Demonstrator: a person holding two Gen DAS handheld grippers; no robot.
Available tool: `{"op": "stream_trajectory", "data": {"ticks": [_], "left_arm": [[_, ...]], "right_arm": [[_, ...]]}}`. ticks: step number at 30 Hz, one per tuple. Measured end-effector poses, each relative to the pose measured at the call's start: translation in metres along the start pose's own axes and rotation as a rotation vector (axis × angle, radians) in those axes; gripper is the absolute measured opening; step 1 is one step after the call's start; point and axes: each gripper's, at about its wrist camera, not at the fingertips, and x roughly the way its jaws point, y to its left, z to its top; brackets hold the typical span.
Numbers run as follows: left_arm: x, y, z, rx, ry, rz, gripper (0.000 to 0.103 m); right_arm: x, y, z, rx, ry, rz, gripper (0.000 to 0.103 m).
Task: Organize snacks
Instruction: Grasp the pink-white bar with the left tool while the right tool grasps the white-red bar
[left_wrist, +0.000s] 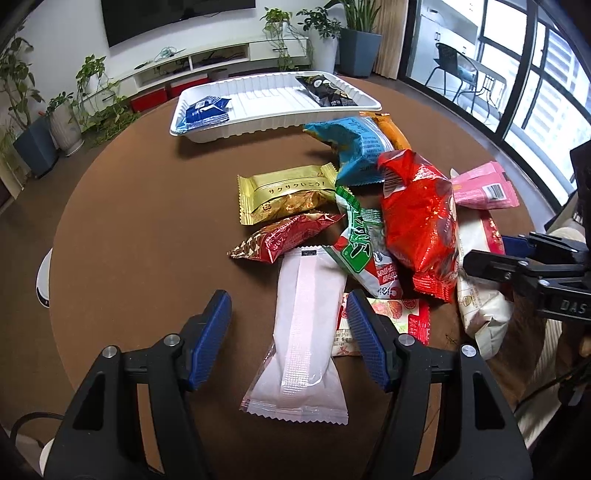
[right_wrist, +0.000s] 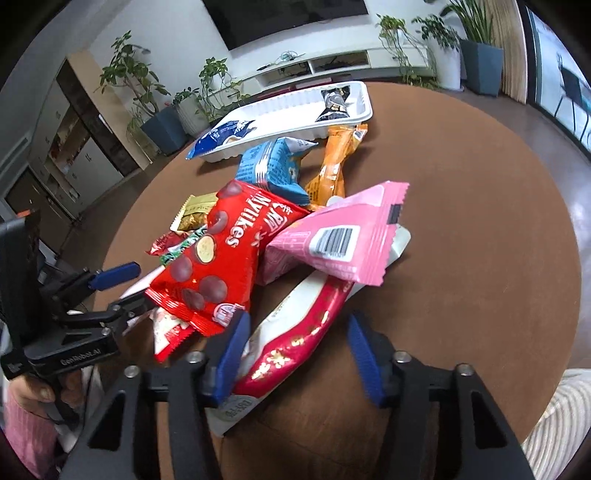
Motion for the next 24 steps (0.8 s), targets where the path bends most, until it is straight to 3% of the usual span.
{"op": "stream_trajectory", "data": {"ticks": [1, 4, 11, 18, 24], "left_arm": [[0.001, 0.001, 0.001, -0.002, 0.004, -0.007, 0.062], [0.01, 0.002, -0.001, -0.003, 0.054, -0.027, 0.045], [0.015, 0.005, 0.002, 0.027, 0.042, -0.034, 0.032], [0.017, 0.006, 0.004, 0.029, 0.039, -0.014, 0.032], [0.017, 0.003, 0.002, 0.021, 0.039, -0.003, 0.032]], "right_arm": [[-0.001, 0.001, 0.0, -0.01, -0.001, -0.007, 0.049], [0.0, 0.004, -0.001, -0.044, -0.003, -0.009, 0.042], [-0.004, -0.002, -0.003, -0.115, -0.011, -0.053, 0.038], [-0.02, -0.034, 0.005, -0.205, -0.033, -0.281, 0.037], [-0.019, -0.044, 0.009, -0.165, -0.014, -0.263, 0.04]]}}
